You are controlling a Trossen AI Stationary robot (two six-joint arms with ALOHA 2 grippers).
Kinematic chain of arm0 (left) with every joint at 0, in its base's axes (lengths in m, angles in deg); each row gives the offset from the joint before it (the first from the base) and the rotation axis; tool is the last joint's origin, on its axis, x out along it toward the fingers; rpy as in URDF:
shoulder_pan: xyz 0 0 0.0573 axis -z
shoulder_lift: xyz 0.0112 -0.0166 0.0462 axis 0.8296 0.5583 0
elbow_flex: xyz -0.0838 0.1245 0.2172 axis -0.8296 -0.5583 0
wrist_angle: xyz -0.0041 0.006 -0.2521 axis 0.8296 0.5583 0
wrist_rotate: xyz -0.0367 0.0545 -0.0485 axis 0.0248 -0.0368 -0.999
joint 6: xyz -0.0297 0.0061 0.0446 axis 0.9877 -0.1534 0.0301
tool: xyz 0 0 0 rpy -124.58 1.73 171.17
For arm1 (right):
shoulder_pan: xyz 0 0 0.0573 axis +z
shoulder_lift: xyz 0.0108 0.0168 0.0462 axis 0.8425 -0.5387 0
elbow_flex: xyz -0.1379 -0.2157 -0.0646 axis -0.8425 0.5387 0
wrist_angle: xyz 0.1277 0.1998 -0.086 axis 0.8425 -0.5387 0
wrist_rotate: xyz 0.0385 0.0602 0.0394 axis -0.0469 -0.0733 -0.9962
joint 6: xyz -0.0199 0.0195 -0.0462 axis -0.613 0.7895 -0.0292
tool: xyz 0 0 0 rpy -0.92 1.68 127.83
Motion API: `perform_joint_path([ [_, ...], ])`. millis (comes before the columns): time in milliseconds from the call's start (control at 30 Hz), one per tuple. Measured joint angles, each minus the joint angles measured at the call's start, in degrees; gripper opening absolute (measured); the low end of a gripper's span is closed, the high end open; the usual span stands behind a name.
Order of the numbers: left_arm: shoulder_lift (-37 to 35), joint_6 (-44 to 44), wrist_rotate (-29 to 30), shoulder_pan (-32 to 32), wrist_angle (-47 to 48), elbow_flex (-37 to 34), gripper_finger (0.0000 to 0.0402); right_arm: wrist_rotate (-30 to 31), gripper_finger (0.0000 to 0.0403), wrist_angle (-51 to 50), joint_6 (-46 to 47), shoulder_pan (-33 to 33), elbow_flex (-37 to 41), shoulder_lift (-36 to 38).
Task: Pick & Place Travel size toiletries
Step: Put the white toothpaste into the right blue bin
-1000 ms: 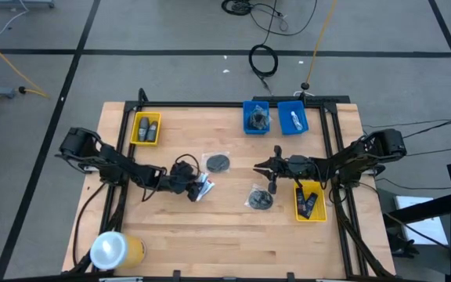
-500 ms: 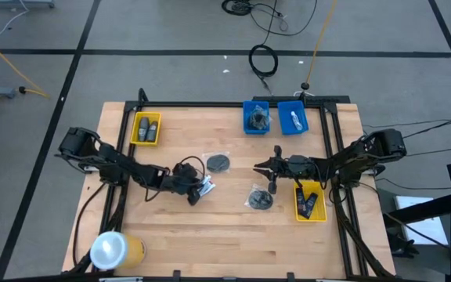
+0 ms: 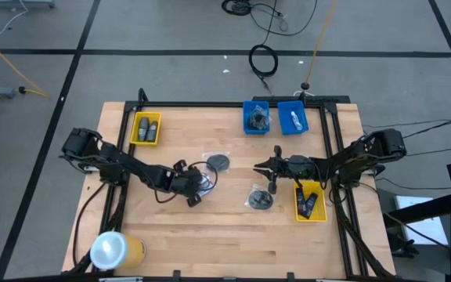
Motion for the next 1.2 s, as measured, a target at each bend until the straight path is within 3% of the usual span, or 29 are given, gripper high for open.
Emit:
perform_joint_path([
  [300, 0.1, -7.1, 0.7, 0.0, -3.5, 2.3, 0.0049, -0.4, 0.0055, 0.1, 3.0, 0.1, -0.3, 0.0],
  [467, 0.1, -12.2, 2.5, 0.0, -10.0, 2.4, 0.0007, -4.9, 0.0078, 0.0, 3.7, 0.2, -2.9, 0.0],
  [733, 0.0, -22.2, 6.2, -0.8, -23.4, 2.5, 0.0016, -4.6, 0.015, -4.5, 5.6, 1.2, -9.5, -1.4],
  [967, -0.1, -33.2, 6.3, -0.8, -34.9, 2.6, 0.0009, -4.9, 0.0181, -5.6, 12.8, 0.2, -16.7, -8.8],
  [1200, -0.1, -34.8, 6.3, -1.1, -35.1, 2.6, 0.0016, -15.7, 0.0176, -3.3, 11.1, 0.0, -19.4, -12.1],
])
